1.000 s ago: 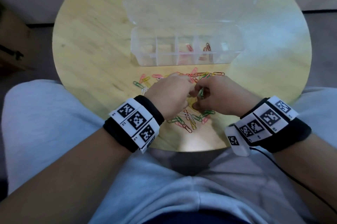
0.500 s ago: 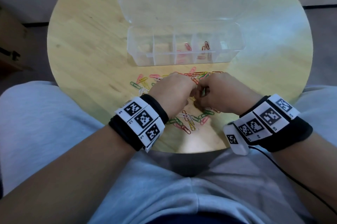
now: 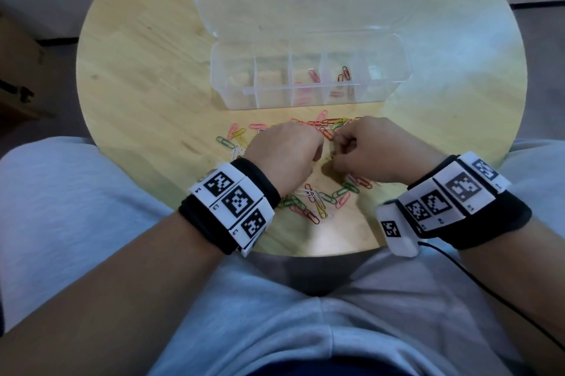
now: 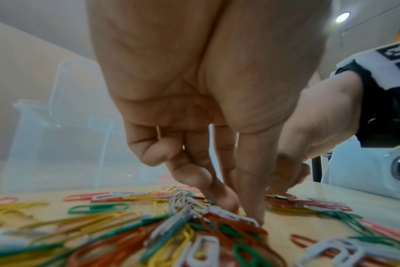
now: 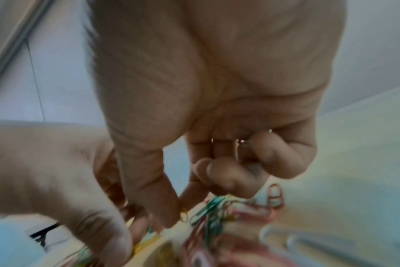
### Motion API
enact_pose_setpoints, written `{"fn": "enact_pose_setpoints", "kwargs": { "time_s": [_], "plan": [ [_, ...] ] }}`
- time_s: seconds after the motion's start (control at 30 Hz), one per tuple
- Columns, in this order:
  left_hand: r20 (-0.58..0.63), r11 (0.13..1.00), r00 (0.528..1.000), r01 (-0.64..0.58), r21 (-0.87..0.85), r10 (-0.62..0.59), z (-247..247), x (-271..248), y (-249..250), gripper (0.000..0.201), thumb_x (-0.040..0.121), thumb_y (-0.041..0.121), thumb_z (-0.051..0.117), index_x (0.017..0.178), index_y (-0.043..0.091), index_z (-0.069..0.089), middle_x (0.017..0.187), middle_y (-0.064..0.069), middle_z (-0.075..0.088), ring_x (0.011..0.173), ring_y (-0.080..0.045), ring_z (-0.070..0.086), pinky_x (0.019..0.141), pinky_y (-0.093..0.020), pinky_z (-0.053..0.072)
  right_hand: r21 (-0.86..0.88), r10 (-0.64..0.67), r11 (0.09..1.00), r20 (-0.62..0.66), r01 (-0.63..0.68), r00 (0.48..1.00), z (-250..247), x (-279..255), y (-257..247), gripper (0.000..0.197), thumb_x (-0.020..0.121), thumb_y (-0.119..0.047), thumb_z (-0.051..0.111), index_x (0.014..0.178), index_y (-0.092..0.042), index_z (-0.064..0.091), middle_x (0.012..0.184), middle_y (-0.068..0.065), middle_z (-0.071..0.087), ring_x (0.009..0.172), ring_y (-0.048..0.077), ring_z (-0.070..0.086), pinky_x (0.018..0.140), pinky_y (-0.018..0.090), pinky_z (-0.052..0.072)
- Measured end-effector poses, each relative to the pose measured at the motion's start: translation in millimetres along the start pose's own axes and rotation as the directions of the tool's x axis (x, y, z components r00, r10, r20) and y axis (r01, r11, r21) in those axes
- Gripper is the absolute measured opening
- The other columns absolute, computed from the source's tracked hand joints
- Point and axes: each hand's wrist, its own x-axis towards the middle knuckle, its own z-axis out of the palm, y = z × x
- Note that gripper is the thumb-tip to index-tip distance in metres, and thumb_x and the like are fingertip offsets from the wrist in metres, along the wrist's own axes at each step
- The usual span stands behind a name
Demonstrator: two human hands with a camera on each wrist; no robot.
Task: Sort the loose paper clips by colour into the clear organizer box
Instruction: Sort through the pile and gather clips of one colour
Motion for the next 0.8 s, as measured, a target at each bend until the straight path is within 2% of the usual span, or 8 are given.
{"fn": "enact_pose_setpoints", "kwargs": {
  "time_s": [0.13,0.2,0.3,0.43,0.57,0.67,0.73,0.8],
  "plan": [
    [0.022,1.0,1.0,-0.001,-0.003,0.001,-3,-2,2,0.024,0.082,0.017,0.063,0.104,0.026,0.063,0.094,0.003,0.064,0.092,-0.023,0.059,0.066,-0.031,0.037,0.265,0.009,0.964,-0.054,0.005,0.998,-19,-6,5,0.016,0.078,-0.017,0.062,0.066,-0.007,0.057,0.054,0.003,0.054,0.05,0.014,0.045,0.049,0.026,0.037],
    [0.022,1.0,1.0,-0.018,0.009,0.017,-3,-2,2,0.026,0.08,0.017,0.064,0.106,0.024,0.063,0.094,0.001,0.065,0.092,-0.024,0.06,0.065,-0.031,0.038,0.446,0.029,0.895,-0.032,-0.012,0.999,-23,-9,5,0.02,0.078,-0.006,0.056,0.059,-0.009,0.051,0.051,0.006,0.045,0.046,0.019,0.04,0.044,0.025,0.03],
    [0.009,1.0,1.0,-0.018,-0.022,0.019,-5,0,0,0.029,0.079,0.018,0.061,0.108,0.023,0.065,0.093,0.002,0.066,0.092,-0.023,0.06,0.067,-0.03,0.04,0.677,-0.009,0.736,0.007,0.002,1.0,-24,-11,3,0.029,0.069,0.005,0.043,0.049,-0.015,0.036,0.059,0.008,0.03,0.043,0.014,0.026,0.045,0.022,0.016],
    [-0.069,0.968,0.996,0.031,-0.249,-0.049,-20,0,-9,0.015,0.079,0.02,0.059,0.083,0.018,0.073,0.079,0.003,0.068,0.081,-0.017,0.062,0.067,-0.027,0.045,0.833,-0.087,0.552,0.023,0.029,0.996,-25,-11,-2,0.019,0.052,0.001,0.034,0.053,-0.016,0.026,0.06,0.007,0.022,0.044,0.008,0.013,0.048,0.022,0.007],
    [-0.108,0.896,0.984,0.085,-0.436,-0.145,-33,1,-26,0.022,0.085,0.012,0.049,0.073,-0.004,0.059,0.064,-0.005,0.052,0.056,-0.016,0.044,0.052,-0.027,0.035,0.863,-0.067,0.503,-0.021,0.052,0.998,-25,-8,1,0.018,0.059,-0.001,0.038,0.059,-0.018,0.034,0.06,0.006,0.03,0.047,0.01,0.017,0.049,0.024,0.008],
    [-0.081,0.876,0.982,0.114,-0.468,-0.171,-33,4,-32,0.026,0.09,0.012,0.045,0.074,-0.007,0.054,0.061,-0.006,0.044,0.048,-0.015,0.036,0.042,-0.023,0.026,0.814,-0.065,0.58,0.004,0.035,0.998,-23,-7,2,0.016,0.064,-0.003,0.042,0.068,-0.019,0.042,0.059,0.005,0.031,0.046,0.012,0.019,0.047,0.024,0.009],
    [-0.059,0.881,0.987,0.106,-0.461,-0.15,-30,5,-29,0.028,0.091,0.012,0.045,0.071,-0.006,0.051,0.059,-0.005,0.04,0.049,-0.016,0.034,0.047,-0.027,0.027,0.616,-0.097,0.784,0.008,0.072,0.995,-20,-7,3,0.011,0.072,-0.003,0.054,0.071,-0.014,0.051,0.048,-0.005,0.04,0.041,0.011,0.026,0.043,0.021,0.019],
    [-0.062,0.91,0.99,0.092,-0.404,-0.127,-24,6,-24,0.026,0.089,0.016,0.047,0.067,0.002,0.052,0.058,-0.003,0.047,0.056,-0.02,0.043,0.055,-0.031,0.033,0.279,-0.124,0.953,0.013,0.116,0.992,-14,-6,5,0.007,0.079,-0.011,0.065,0.074,-0.015,0.063,0.04,-0.012,0.044,0.039,0.005,0.034,0.043,0.021,0.03]
  ]
}}
